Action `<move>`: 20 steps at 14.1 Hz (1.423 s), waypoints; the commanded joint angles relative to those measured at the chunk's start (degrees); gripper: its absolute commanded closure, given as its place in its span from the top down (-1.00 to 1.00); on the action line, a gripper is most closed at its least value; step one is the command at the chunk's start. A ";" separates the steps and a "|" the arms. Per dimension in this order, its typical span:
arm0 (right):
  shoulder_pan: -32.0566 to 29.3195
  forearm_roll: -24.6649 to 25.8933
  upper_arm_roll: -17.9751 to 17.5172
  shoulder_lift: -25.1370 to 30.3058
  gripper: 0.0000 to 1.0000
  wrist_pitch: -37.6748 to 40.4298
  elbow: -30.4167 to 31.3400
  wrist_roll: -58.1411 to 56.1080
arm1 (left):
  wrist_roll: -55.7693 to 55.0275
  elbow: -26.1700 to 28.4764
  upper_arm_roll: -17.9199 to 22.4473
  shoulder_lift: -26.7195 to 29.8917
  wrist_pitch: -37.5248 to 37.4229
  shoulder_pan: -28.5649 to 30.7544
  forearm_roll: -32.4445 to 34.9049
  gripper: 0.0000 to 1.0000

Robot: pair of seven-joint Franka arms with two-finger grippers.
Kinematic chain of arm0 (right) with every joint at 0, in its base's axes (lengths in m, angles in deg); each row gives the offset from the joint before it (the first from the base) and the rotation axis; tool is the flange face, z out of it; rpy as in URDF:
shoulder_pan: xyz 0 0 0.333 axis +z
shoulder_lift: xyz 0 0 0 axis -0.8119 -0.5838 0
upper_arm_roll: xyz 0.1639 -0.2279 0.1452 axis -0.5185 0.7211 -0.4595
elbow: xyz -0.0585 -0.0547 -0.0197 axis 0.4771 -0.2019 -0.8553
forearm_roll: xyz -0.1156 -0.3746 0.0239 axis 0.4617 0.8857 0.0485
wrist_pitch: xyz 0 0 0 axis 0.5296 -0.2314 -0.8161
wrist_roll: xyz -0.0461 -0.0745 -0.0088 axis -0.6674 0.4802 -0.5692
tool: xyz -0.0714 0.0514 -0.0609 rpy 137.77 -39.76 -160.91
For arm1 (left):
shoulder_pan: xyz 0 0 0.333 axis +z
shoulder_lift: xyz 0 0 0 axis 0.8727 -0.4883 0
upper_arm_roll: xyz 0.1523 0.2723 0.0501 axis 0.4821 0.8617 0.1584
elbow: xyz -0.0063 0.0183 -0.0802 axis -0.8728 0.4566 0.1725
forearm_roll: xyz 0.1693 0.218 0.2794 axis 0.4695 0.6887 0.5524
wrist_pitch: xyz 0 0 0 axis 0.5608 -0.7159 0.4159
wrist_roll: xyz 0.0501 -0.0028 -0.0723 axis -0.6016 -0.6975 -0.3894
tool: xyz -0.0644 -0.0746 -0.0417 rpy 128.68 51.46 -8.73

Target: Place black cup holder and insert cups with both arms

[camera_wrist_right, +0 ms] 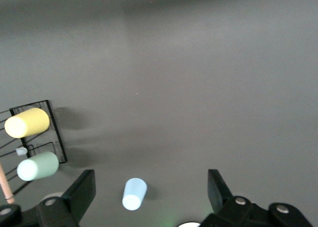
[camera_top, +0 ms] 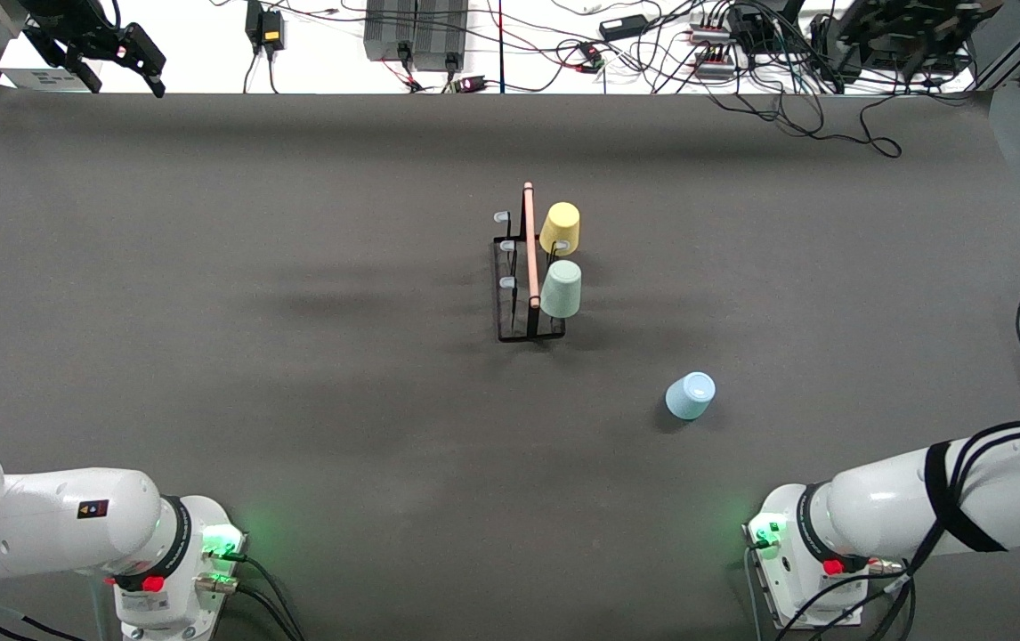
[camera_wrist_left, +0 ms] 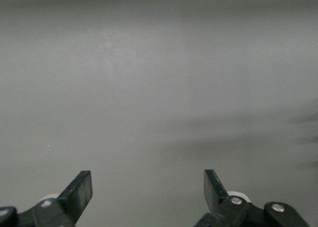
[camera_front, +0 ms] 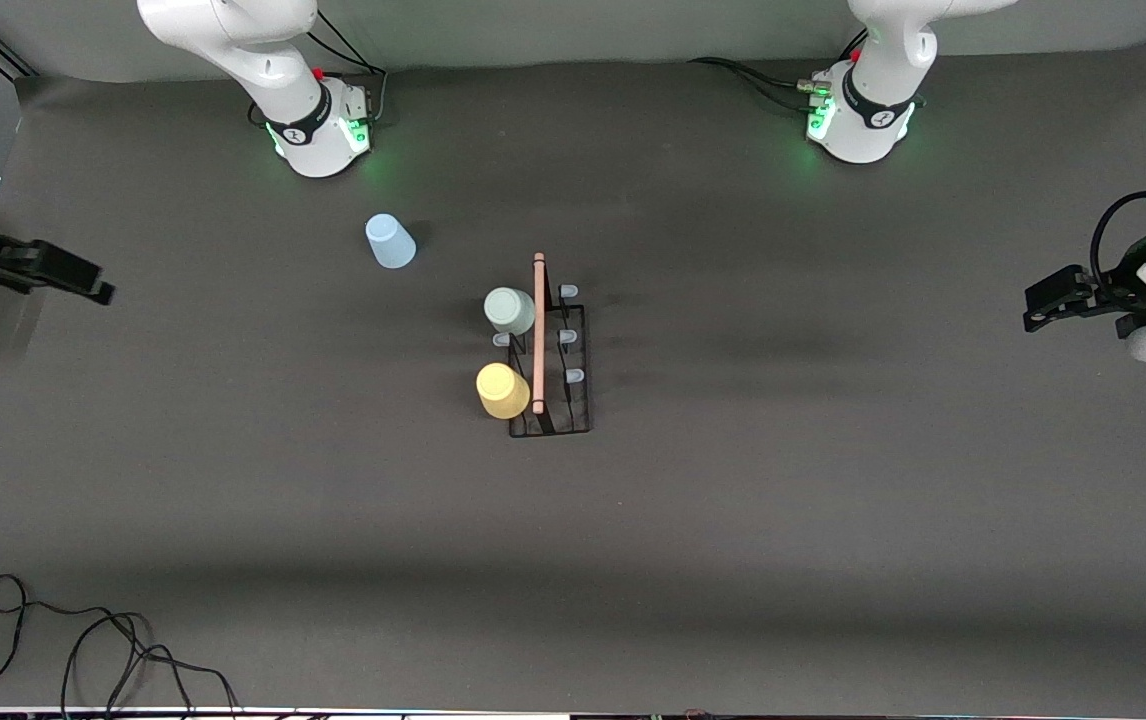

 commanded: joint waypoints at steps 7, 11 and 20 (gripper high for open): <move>-0.74 1.36 -0.67 1.58 1.00 -4.61 4.04 -11.35 | 0.95 -0.63 -0.27 0.08 -1.46 0.10 0.53 0.96; 1.62 1.54 1.69 1.67 1.00 -4.45 4.05 -11.71 | 3.05 -0.81 -0.01 1.14 -2.87 0.27 0.44 0.94; 2.69 2.68 3.11 2.11 1.00 -3.57 3.61 -11.18 | 4.47 -0.81 -0.19 1.23 -3.49 2.65 -0.18 0.95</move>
